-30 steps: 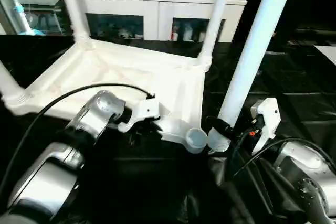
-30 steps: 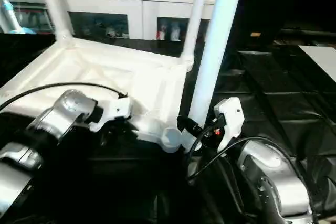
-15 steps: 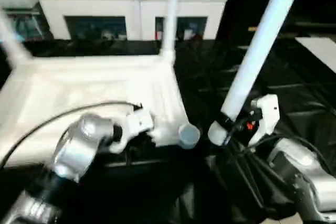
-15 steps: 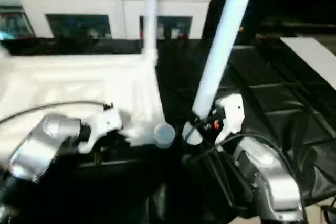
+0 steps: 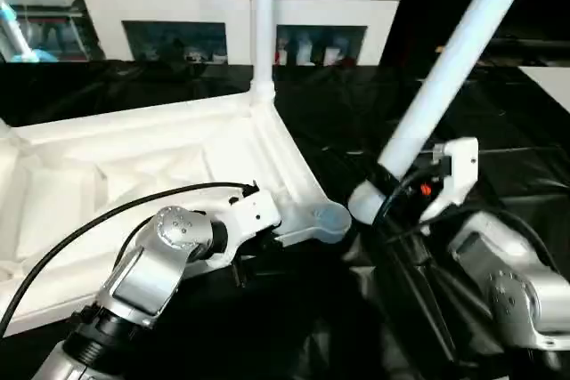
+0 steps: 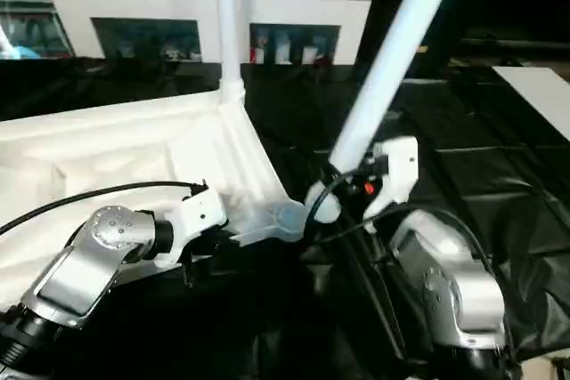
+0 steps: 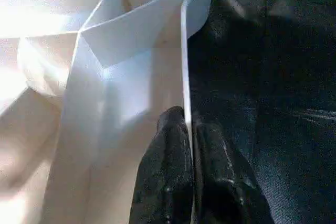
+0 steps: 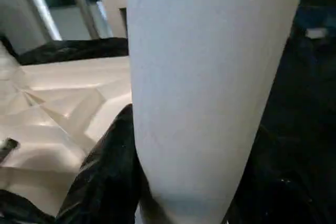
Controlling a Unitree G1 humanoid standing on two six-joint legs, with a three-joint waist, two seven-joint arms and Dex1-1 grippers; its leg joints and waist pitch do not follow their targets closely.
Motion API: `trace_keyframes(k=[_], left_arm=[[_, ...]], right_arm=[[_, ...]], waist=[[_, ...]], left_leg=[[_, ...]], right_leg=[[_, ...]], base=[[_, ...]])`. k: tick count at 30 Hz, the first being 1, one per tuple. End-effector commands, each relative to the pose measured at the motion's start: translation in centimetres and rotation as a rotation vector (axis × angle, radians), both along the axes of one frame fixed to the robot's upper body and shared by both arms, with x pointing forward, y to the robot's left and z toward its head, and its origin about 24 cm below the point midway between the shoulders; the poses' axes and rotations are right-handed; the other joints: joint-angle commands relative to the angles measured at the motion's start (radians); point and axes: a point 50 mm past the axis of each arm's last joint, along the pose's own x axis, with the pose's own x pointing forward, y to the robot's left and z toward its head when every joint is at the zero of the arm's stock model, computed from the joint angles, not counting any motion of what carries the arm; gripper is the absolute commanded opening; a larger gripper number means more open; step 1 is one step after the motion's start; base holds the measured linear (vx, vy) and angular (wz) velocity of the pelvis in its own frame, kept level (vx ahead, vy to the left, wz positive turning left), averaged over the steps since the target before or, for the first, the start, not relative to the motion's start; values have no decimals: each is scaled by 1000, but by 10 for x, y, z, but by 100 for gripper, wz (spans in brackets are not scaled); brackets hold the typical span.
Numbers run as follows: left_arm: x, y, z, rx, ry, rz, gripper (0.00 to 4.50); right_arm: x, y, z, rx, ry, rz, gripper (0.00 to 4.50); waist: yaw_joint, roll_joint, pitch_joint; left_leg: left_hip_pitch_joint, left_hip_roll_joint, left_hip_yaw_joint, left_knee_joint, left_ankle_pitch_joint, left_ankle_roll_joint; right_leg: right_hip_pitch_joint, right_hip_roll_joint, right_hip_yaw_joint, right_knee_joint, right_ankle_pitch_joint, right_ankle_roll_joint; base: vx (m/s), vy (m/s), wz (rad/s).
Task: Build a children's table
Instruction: Move to table
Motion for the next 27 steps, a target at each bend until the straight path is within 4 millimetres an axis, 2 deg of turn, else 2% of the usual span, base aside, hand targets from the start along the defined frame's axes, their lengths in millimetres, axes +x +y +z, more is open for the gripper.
trace_keyframes(k=[1,2,4,5,6,8,10,11,13,15,17,18,20,23,27], left_arm=[[0,-17,6,-97,-43,-72,0],[0,-17,6,-99,-44,-74,0],[1,-19,4,-102,-63,-92,0],[1,-18,2,-95,-64,-96,0],[2,-16,0,-85,-62,-86,0],[3,-15,1,-84,-66,-85,0],[4,-14,1,-80,-66,-85,0],[4,-14,1,-80,-66,-85,0],[5,-12,1,-66,-73,-96,0],[7,-10,0,-58,-81,-105,0],[7,-10,0,-58,-81,-109,0],[7,-10,1,-58,-81,-109,0],[7,-10,1,-58,-81,-109,0],[8,-12,0,-68,-78,-109,0],[8,-12,-1,-66,-79,-110,0]], right_arm=[[6,10,2,29,2,60,186],[7,10,2,29,2,61,186],[12,13,2,28,2,82,186],[16,16,2,26,2,96,186],[21,18,2,27,8,116,186],[24,19,1,21,13,125,186],[25,19,0,21,19,133,186],[25,19,0,21,19,133,185],[28,18,-3,12,38,153,185],[32,17,-9,-17,64,169,185],[33,18,-16,-65,87,182,185],[33,19,-20,-86,94,185,185],[33,19,-23,-97,100,189,185],[33,21,-31,-144,115,197,185],[34,21,-31,-129,123,198,185]], waist=[[-2,-7,-55],[1,-5,-54],[4,-12,-54],[6,-10,-55],[5,-20,-52],[5,-22,-49],[6,-19,-49],[5,-22,-49],[4,-38,-47],[3,-34,-45],[3,-34,-44],[2,-41,-44],[2,-40,-44],[1,-47,-43],[0,-44,-40]], left_leg=[[27,69,-25,-71,-93,48],[27,71,-26,-72,-99,47],[28,71,-24,-71,-99,49],[29,72,-24,-72,-98,45],[28,71,-21,-71,-93,49],[28,71,-18,-71,-91,51],[27,72,-20,-72,-87,53],[27,71,-19,-71,-88,54],[24,71,-18,-71,-91,63],[26,70,-17,-71,-105,55],[27,72,-17,-72,-107,44],[25,72,-17,-72,-105,41],[25,72,-18,-72,-108,40],[24,72,-17,-73,-112,42],[26,74,-19,-76,-143,31]], right_leg=[[28,-71,43,-68,67,-254],[28,-72,44,-68,47,-251],[26,-72,43,-69,29,-243],[26,-73,43,-68,22,-242],[25,-72,43,-68,12,-239],[22,-73,43,-71,-9,-232],[24,-75,43,-70,-20,-226],[23,-74,42,-70,-22,-224],[23,-76,41,-74,-53,-217],[18,-76,41,-78,-107,-214],[17,-77,41,-78,-114,-212],[18,-76,40,-78,-112,-208],[18,-78,41,-77,-120,-205],[16,-79,41,-80,-132,-201],[13,-78,42,-85,-180,-192]], base=[[0,0,0],[0,0,0],[0,0,0],[0,0,0],[0,0,0],[0,0,0],[0,0,0],[0,0,0],[0,0,0],[0,0,0],[0,0,0],[0,0,0],[0,0,0],[0,0,0],[0,0,0]])
